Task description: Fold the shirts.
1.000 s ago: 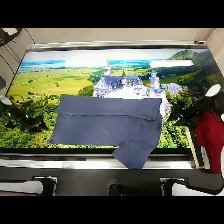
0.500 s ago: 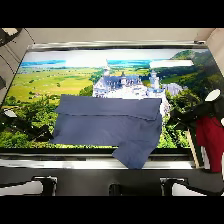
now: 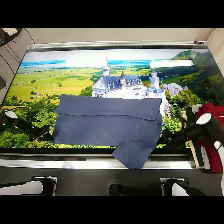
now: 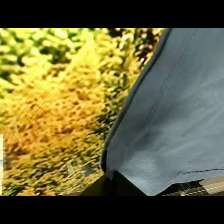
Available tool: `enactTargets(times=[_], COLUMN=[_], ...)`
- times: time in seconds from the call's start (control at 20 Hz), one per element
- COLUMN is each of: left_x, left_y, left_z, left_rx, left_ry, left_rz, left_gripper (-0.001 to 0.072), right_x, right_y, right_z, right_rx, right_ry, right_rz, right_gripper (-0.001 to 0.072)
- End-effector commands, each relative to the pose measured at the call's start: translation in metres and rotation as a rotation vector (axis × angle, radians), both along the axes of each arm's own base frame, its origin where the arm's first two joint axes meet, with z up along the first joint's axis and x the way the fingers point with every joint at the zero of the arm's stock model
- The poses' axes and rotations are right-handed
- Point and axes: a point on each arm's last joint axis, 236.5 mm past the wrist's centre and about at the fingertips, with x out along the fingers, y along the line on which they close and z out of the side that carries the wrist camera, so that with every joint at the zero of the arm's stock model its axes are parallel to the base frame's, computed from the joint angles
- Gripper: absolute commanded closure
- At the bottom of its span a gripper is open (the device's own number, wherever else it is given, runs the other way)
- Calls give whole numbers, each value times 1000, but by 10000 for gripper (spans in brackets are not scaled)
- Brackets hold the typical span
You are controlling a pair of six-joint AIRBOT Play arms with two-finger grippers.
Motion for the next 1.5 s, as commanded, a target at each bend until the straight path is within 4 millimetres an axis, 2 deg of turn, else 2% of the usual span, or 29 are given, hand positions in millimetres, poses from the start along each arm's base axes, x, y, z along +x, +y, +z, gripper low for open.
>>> enactTargets(times=[0.0, 0.15, 0.35, 0.5, 0.6, 0.65, 0.7, 0.75, 0.9, 1.0, 1.1, 1.25, 1.4, 1.45], left_x=[-2, -2, -2, -2, -2, -2, -1, -1, -1, 1, 13, 48, 105, 128], left_y=[-1, -1, -1, -1, -1, -1, -1, -1, 0, 0, 2, 1, 12, 13], left_z=[1, 1, 1, 1, 1, 1, 1, 1, 1, 3, 16, 57, 88, 96], left_rx=[-7, -7, -7, -6, -6, -6, -6, -4, -5, -4, -5, -21, 62, 83], left_ry=[6, 6, 6, 5, 5, 5, 5, 3, 0, -18, -77, -187, -335, -380], left_rz=[-4, -4, -4, -4, -4, -4, -4, -3, -9, -25, -45, -52, -25, -15], left_gripper=[679, 679, 679, 678, 678, 678, 678, 678, 679, 681, 681, 683, 684, 684], right_x=[-25, -28, -21, -17, -10, -9, -10, -10, -11, -7, 8, 47, 112, 134], right_y=[25, 42, 44, 39, 35, 36, 36, 37, 37, 38, 37, 27, 0, -8], right_z=[-25, -27, -34, -41, -43, -43, -43, -43, -41, -32, -10, 41, 82, 89], right_rx=[61, 133, 133, 106, 86, 88, 91, 92, 97, 110, 122, 107, 28, 18], right_ry=[4, -8, -41, -58, -78, -80, -77, -76, -94, -117, -174, -297, -444, -471], right_rz=[-78, -101, -146, -163, -193, -197, -195, -192, -161, -129, -99, -72, -131, -149], right_gripper=[265, 266, 295, 398, 407, 437, 523, 681, 677, 681, 680, 680, 681, 681])
